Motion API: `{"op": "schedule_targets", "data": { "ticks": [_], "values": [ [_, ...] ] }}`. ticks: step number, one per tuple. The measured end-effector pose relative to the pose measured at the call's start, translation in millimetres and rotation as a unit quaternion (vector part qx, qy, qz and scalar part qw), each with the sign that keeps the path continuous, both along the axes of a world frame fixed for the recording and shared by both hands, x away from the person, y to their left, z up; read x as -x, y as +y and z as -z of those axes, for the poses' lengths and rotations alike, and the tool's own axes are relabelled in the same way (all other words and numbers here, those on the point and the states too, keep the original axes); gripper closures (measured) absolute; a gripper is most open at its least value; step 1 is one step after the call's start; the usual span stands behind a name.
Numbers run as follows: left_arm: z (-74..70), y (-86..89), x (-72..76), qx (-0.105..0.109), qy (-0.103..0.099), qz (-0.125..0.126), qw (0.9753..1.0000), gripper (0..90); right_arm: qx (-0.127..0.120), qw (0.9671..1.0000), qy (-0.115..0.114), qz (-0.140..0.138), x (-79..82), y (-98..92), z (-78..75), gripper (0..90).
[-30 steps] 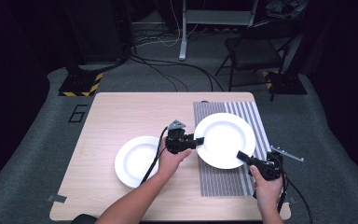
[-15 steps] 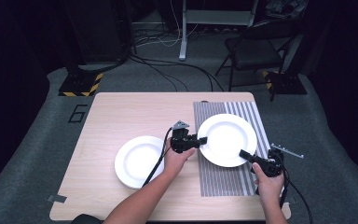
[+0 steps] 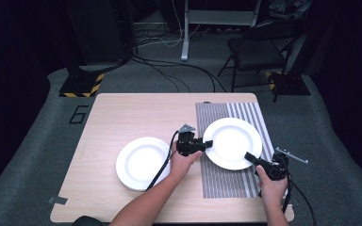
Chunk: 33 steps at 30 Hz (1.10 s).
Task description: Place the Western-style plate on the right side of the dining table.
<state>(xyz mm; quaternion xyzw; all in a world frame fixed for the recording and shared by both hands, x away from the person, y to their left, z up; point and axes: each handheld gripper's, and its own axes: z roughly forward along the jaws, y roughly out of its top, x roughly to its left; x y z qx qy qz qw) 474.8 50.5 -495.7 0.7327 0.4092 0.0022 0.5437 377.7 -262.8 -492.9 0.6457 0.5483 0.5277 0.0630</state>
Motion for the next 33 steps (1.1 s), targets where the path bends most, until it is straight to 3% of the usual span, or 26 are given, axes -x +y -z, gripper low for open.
{"op": "schedule_targets", "data": {
  "ticks": [6, 17, 19, 25, 29, 33],
  "values": [
    [2.7, -5.3, 0.5, -0.006, 0.0, 0.004, 1.0, 57.6, -0.002, 1.0, 0.001, 0.01, -0.4, -5.0, 6.4, 65.1],
    [12.4, -12.5, -3.4, -0.011, 0.004, -0.006, 0.9999, 57.6, 0.017, 0.9997, 0.005, 0.018, -6.7, -8.1, 15.9, 64.9],
    [13.6, -13.9, -4.4, -0.011, 0.005, -0.008, 0.9999, 57.6, 0.007, 0.9995, 0.017, 0.027, -9.2, -7.4, 16.6, 64.8],
    [18.4, -16.8, -7.5, -0.013, 0.008, -0.014, 0.9998, 57.6, 0.016, 0.9991, 0.023, 0.033, -16.0, -9.7, 24.0, 64.1],
    [20.4, -16.9, -8.4, -0.014, 0.011, -0.016, 0.9997, 57.6, 0.01, 0.9987, 0.031, 0.04, -18.6, -8.5, 25.2, 63.9],
    [22.6, -17.5, -9.8, -0.016, 0.011, -0.019, 0.9996, 57.6, 0.02, 0.9989, 0.022, 0.037, -20.0, -8.1, 27.3, 63.8]
  ]
}}
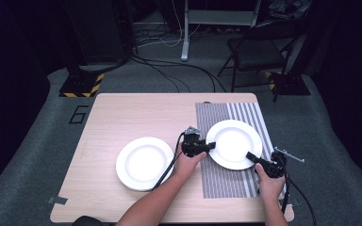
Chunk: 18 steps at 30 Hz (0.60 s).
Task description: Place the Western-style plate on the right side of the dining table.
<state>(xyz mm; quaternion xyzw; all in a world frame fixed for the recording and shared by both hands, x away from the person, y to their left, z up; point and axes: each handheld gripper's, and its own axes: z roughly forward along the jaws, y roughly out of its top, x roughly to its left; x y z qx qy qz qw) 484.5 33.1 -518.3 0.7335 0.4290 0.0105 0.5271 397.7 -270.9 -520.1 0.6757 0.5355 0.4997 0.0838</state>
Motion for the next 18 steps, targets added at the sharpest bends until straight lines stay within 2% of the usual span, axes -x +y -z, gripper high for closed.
{"op": "schedule_targets", "data": {
  "ticks": [5, 11, 18],
  "values": [
    [2.4, -1.1, -1.0, -0.002, -0.003, -0.002, 1.0, 57.5, 0.01, 1.0, 0.0, -0.002, -0.9, -0.3, 2.1, 63.8],
    [6.1, -3.1, -2.9, -0.007, 0.004, -0.004, 1.0, 57.4, 0.013, 0.9999, 0.01, 0.0, -2.8, -0.4, 4.7, 63.3],
    [8.7, -4.2, -5.5, -0.008, 0.007, -0.004, 0.9999, 57.5, 0.019, 0.9998, 0.009, -0.001, -6.2, -0.1, 8.5, 62.3]
  ]
}}
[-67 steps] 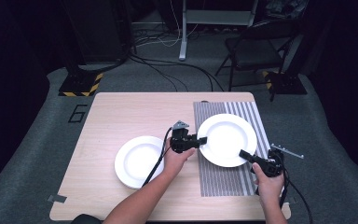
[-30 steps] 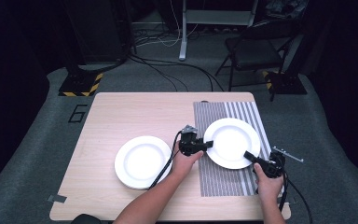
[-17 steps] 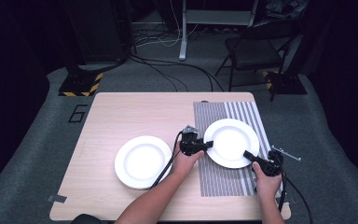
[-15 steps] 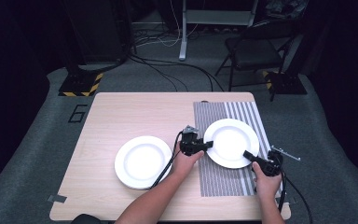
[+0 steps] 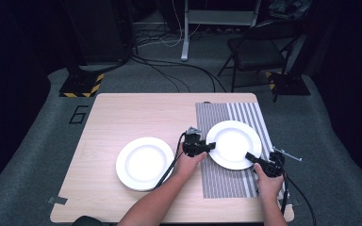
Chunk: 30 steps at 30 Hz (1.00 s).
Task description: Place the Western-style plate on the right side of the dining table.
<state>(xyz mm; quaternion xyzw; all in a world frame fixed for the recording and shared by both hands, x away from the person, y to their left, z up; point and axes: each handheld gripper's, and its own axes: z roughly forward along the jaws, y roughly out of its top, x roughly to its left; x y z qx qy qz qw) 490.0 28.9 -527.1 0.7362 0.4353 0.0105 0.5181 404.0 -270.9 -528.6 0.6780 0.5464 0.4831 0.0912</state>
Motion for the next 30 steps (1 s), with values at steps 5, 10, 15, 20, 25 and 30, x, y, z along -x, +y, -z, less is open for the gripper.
{"op": "schedule_targets", "data": {
  "ticks": [5, 10, 15, 20, 25, 30],
  "values": [
    [1.3, -1.2, -1.2, 0.002, 0.0, 0.002, 1.0, 57.2, 0.006, 1.0, 0.005, 0.005, -1.5, -0.7, 1.6, 60.9],
    [2.3, -1.0, -1.8, 0.009, 0.01, 0.0, 0.9999, 57.2, 0.001, 0.9999, 0.008, 0.011, -3.0, 0.0, 2.5, 60.6],
    [1.7, -2.0, -1.8, 0.004, 0.007, -0.003, 1.0, 56.9, 0.001, 0.9998, 0.012, 0.017, -3.1, 0.8, 2.2, 60.8],
    [1.3, -2.4, -1.9, 0.003, 0.007, -0.005, 1.0, 56.7, 0.007, 0.9998, 0.01, 0.019, -3.0, 1.4, 1.7, 60.1],
    [0.0, -1.5, -1.9, 0.0, 0.004, -0.004, 1.0, 56.2, 0.01, 0.9997, 0.003, 0.021, -1.3, -0.1, 0.0, 57.0],
    [-3.7, 1.6, -1.5, -0.009, -0.005, -0.005, 0.9999, 55.3, 0.009, 0.9994, 0.0, 0.032, 2.3, -2.1, -4.0, 55.3]
  ]
}}
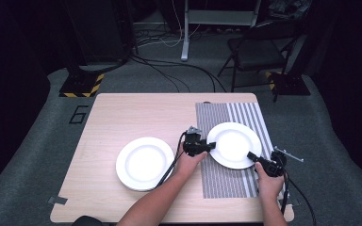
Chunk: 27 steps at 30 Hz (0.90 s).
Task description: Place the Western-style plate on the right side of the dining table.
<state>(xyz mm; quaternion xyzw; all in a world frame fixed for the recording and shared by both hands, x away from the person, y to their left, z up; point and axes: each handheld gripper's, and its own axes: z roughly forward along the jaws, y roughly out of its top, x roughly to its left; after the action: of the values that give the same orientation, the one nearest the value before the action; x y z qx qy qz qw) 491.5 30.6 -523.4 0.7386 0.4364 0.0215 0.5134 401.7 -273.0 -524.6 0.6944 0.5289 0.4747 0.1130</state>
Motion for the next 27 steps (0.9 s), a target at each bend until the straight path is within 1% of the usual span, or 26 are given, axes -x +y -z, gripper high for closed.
{"op": "schedule_targets", "data": {
  "ticks": [1, 2, 3, 4, 5, 6, 7, 9, 10, 11, 12, 13, 15, 16, 18, 19, 20, 23, 25, 27],
  "values": [
    [-1.7, 1.8, -0.2, -0.004, -0.001, -0.001, 1.0, 55.1, 0.007, 1.0, -0.003, -0.002, 1.3, -0.6, -0.8, 54.0],
    [-3.0, 3.5, -0.3, 0.0, -0.003, -0.004, 1.0, 54.1, 0.007, 1.0, -0.005, 0.002, 2.6, -0.8, -2.3, 52.6],
    [-5.2, 5.7, 0.4, 0.008, -0.003, -0.006, 0.9999, 54.0, 0.005, 1.0, -0.008, 0.002, 3.8, -1.3, -3.4, 52.3],
    [-8.3, 8.0, 1.0, 0.009, -0.007, -0.007, 0.9999, 54.1, 0.004, 0.9999, -0.006, 0.009, 5.3, -0.9, -4.7, 52.2],
    [-11.3, 10.4, 1.3, 0.01, -0.014, -0.006, 0.9998, 54.1, 0.01, 0.9998, -0.01, 0.012, 7.4, -0.8, -5.5, 52.0],
    [-14.4, 12.2, 1.9, 0.016, -0.016, -0.006, 0.9997, 54.1, 0.019, 0.9996, -0.016, 0.017, 9.9, -0.6, -6.3, 52.0],
    [-17.1, 14.6, 2.0, 0.015, -0.021, -0.003, 0.9996, 54.1, 0.027, 0.9992, -0.022, 0.021, 12.2, -0.4, -6.9, 51.6],
    [-20.9, 17.3, 3.1, 0.017, -0.026, -0.002, 0.9995, 54.1, 0.032, 0.9989, -0.022, 0.026, 14.8, 0.0, -8.5, 50.6],
    [-23.3, 19.1, 4.5, 0.019, -0.025, -0.002, 0.9995, 54.1, 0.038, 0.9987, -0.026, 0.022, 15.7, -0.7, -8.8, 50.4],
    [-24.8, 20.5, 5.0, 0.018, -0.031, -0.001, 0.9994, 54.2, 0.041, 0.9985, -0.026, 0.025, 17.3, -0.7, -10.7, 50.1],
    [-26.6, 22.1, 6.0, 0.016, -0.032, 0.0, 0.9994, 54.2, 0.045, 0.9982, -0.029, 0.026, 18.7, -1.5, -11.6, 50.0],
    [-28.0, 23.2, 6.8, 0.018, -0.032, 0.001, 0.9993, 54.2, 0.042, 0.9982, -0.029, 0.03, 20.0, -1.9, -13.1, 50.0],
    [-30.0, 26.0, 7.6, 0.016, -0.039, 0.001, 0.9991, 54.3, 0.038, 0.9982, -0.033, 0.033, 21.6, -3.5, -14.2, 50.0],
    [-30.8, 27.0, 8.3, 0.017, -0.037, 0.002, 0.9992, 54.3, 0.034, 0.9982, -0.033, 0.036, 22.4, -4.0, -14.8, 50.0],
    [-31.9, 28.7, 9.3, 0.01, -0.035, -0.002, 0.9993, 54.3, 0.029, 0.9984, -0.035, 0.035, 22.6, -4.0, -14.9, 50.0],
    [-32.4, 29.6, 10.1, 0.006, -0.031, -0.004, 0.9995, 54.2, 0.032, 0.9983, -0.035, 0.034, 23.0, -2.6, -15.5, 50.0],
    [-32.7, 30.8, 10.3, 0.009, -0.033, -0.001, 0.9994, 54.3, 0.035, 0.9983, -0.034, 0.031, 23.3, -1.0, -16.8, 50.0],
    [-36.0, 34.2, 12.7, 0.007, -0.036, 0.001, 0.9993, 54.1, 0.057, 0.9972, -0.039, 0.026, 24.6, 3.2, -24.0, 48.7],
    [-39.3, 37.1, 14.1, 0.002, -0.041, 0.006, 0.9991, 54.1, 0.073, 0.9963, -0.039, 0.023, 25.1, 4.7, -29.3, 48.3],
    [-43.3, 41.0, 15.4, -0.003, -0.045, 0.007, 0.999, 54.1, 0.08, 0.9956, -0.043, 0.02, 26.6, 5.9, -34.7, 48.2]
  ]
}}
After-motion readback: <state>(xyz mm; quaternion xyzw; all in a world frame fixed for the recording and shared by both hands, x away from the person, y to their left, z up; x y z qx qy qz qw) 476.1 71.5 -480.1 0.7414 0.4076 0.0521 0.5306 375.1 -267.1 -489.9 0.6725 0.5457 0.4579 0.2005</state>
